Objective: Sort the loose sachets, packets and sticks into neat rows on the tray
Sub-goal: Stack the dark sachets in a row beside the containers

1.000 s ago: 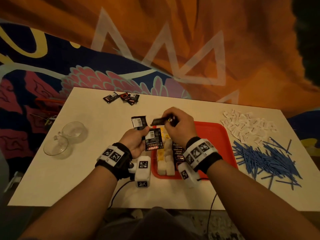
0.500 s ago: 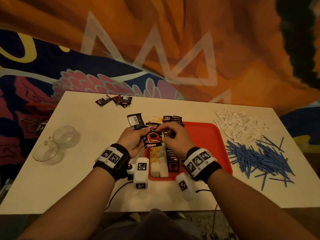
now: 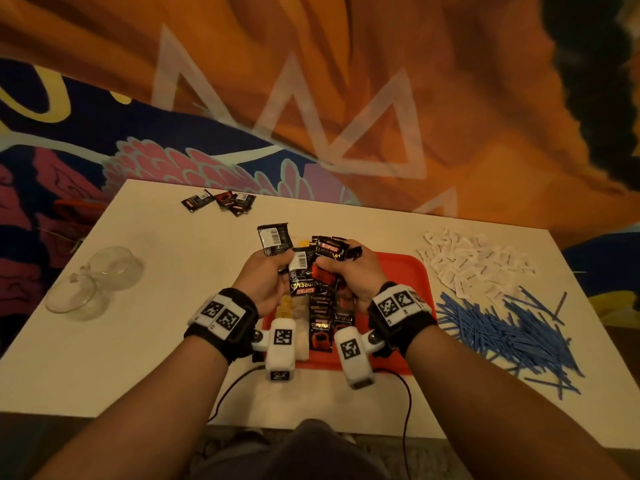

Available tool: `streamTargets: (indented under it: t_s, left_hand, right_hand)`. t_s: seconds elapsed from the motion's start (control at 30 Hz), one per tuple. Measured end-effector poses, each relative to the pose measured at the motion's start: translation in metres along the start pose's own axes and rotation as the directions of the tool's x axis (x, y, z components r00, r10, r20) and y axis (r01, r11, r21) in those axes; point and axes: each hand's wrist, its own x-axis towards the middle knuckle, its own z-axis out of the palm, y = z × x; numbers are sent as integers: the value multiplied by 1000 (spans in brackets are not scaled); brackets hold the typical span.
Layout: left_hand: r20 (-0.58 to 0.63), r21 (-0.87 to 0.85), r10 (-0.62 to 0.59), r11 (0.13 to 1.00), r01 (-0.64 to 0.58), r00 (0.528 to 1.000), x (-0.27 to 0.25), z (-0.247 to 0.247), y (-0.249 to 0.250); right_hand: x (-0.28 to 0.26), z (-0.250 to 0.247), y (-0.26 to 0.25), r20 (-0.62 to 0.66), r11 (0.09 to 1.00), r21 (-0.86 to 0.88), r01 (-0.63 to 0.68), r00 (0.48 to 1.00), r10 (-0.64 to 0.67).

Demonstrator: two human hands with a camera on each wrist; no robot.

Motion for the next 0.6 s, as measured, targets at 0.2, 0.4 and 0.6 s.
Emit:
streamTargets:
  t_s: [0.2,0.4,0.6]
  left_hand:
    - [-81,-8,12,1000,-12,997,0,13,-10]
    - [-109,-47,4,999,-9,994,-2,23,-8]
    - [-176,-29,45,998,-51,983,-4,31,-10]
  right_hand:
    - [3,-29,-1,-74,999,32,16,997,-14]
    - [8,-35,-7,-91,1000,17,22,996,-20]
    - [4,-25,-12,97,1000,13,25,995,-26]
